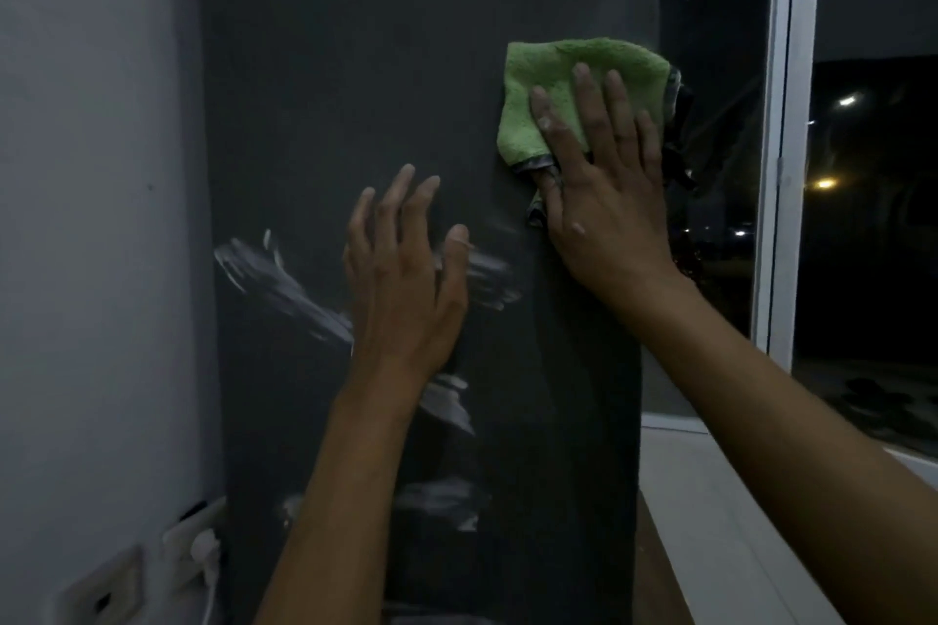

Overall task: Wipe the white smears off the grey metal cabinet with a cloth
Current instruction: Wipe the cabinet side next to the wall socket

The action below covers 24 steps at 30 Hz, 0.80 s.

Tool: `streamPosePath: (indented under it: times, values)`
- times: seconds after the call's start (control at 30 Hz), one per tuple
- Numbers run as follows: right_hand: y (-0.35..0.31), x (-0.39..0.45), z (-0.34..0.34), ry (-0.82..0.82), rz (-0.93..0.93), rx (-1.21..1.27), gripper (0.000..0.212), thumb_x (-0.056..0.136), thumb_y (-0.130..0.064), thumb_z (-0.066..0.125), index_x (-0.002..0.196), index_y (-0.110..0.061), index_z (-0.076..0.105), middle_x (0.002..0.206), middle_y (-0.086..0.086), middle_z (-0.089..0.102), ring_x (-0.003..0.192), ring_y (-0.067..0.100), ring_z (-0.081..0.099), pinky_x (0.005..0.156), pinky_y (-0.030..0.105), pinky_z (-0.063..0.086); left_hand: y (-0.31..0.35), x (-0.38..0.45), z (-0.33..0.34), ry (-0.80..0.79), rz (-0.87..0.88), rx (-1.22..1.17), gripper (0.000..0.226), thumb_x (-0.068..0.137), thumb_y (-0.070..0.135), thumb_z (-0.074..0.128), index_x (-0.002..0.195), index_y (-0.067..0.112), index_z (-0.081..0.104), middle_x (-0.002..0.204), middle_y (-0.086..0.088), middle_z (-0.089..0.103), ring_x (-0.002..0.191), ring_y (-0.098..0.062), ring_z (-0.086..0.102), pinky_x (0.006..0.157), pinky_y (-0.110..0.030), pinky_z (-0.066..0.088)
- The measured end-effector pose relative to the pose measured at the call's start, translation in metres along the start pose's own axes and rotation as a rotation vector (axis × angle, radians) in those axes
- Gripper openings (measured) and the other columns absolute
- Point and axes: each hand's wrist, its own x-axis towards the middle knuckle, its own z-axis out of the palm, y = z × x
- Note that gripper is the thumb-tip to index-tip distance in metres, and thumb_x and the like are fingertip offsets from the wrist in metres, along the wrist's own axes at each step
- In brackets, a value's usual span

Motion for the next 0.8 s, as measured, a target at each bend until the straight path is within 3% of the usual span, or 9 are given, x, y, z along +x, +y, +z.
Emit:
streamPosePath:
  times: [0.17, 0.37, 0.6, 0.8]
  values:
    - [-0.001, -0.024, -0.003, -0.051, -0.004, -0.028, 0.068, 0.109, -0.036, 0.044, 0.17, -0.03, 0.014, 0.178, 0.006, 0.001, 0.164, 0.028, -0.002, 0.131, 0.043, -0.005, 0.0, -0.03, -0.002, -0.074, -0.031, -0.032, 0.049, 0.109, 0.042, 0.041, 0.157, 0.029, 0.037, 0.171, 0.007, 0.022, 0.159, -0.026, 0.008, 0.125, -0.059, 0.021]
    - [-0.008, -0.027, -0.011, -0.12, 0.009, -0.058, 0.067, 0.111, -0.036, 0.042, 0.17, -0.028, 0.011, 0.178, 0.007, -0.003, 0.164, 0.029, -0.007, 0.125, 0.035, -0.022, -0.024, -0.064, -0.024, -0.129, -0.084, -0.035, 0.05, 0.109, 0.043, 0.037, 0.157, 0.034, 0.038, 0.172, 0.009, 0.02, 0.16, -0.029, 0.004, 0.128, -0.056, 0.015]
    - [-0.019, -0.036, -0.012, -0.193, 0.04, -0.063, 0.07, 0.112, -0.037, 0.042, 0.17, -0.03, 0.002, 0.177, 0.005, -0.012, 0.163, 0.028, -0.014, 0.126, 0.04, -0.019, -0.028, -0.048, -0.046, -0.088, -0.119, -0.112, 0.054, 0.107, 0.046, 0.041, 0.159, 0.045, 0.027, 0.172, 0.013, 0.017, 0.159, -0.032, 0.0, 0.127, -0.058, 0.012]
    - [-0.036, -0.066, -0.001, -0.171, 0.021, -0.089, 0.07, 0.111, -0.032, 0.046, 0.17, -0.026, 0.008, 0.177, 0.008, -0.007, 0.164, 0.029, -0.011, 0.131, 0.045, -0.012, -0.032, -0.058, -0.032, -0.127, -0.19, -0.174, 0.056, 0.107, 0.047, 0.035, 0.161, 0.042, 0.025, 0.173, 0.01, 0.015, 0.16, -0.033, 0.0, 0.129, -0.056, 0.009]
